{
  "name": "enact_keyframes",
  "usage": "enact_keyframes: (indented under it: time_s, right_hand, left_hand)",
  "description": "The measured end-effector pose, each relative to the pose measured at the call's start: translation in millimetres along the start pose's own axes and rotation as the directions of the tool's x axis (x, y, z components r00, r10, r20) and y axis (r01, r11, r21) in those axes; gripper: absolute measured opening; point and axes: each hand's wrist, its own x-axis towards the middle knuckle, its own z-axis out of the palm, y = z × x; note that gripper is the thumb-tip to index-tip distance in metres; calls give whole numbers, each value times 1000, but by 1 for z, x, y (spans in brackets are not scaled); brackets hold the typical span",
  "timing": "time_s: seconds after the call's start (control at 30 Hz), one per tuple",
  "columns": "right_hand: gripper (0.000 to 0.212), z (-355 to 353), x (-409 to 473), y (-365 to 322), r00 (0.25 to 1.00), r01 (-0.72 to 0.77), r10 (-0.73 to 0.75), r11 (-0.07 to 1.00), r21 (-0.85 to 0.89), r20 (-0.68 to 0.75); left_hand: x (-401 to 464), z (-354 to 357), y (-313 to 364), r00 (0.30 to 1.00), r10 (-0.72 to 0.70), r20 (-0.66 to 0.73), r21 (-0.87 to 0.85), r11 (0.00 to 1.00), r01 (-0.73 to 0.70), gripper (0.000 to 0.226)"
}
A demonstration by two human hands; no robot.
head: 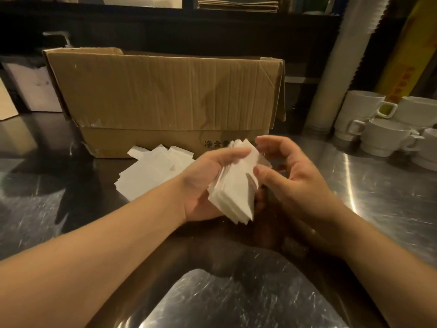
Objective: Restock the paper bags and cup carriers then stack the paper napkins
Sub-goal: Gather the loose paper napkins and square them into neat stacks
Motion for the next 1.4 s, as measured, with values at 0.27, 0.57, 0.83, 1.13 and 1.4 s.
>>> enact_keyframes:
  time_s: [0.27, 0.57, 0.83, 1.13, 1.4]
  right_hand:
    - [46, 13, -3, 1, 894, 437, -438, 800, -411, 98]
    - [45, 20, -2, 5, 889, 427, -442, 704, -568, 121]
    - [43, 23, -1, 6, 859, 462, -497, 649, -604, 122]
    - [47, 24, 1, 8, 842, 460, -529, 601, -654, 106]
    - [31, 23, 1, 9, 786, 517, -613, 573, -636, 86]
  left_hand:
    - [2, 1, -2, 994, 61, -91, -189, 979, -77, 58]
    - [2, 5, -4, 967, 108, -230, -173, 973, -150, 45]
    - [2, 6, -3, 959, 118, -259, -158, 974, -162, 52]
    - [1, 7, -3, 956, 131, -264, -155, 972, -176, 55]
    - [5, 4, -1, 943, 104, -316, -200, 964, -173, 68]
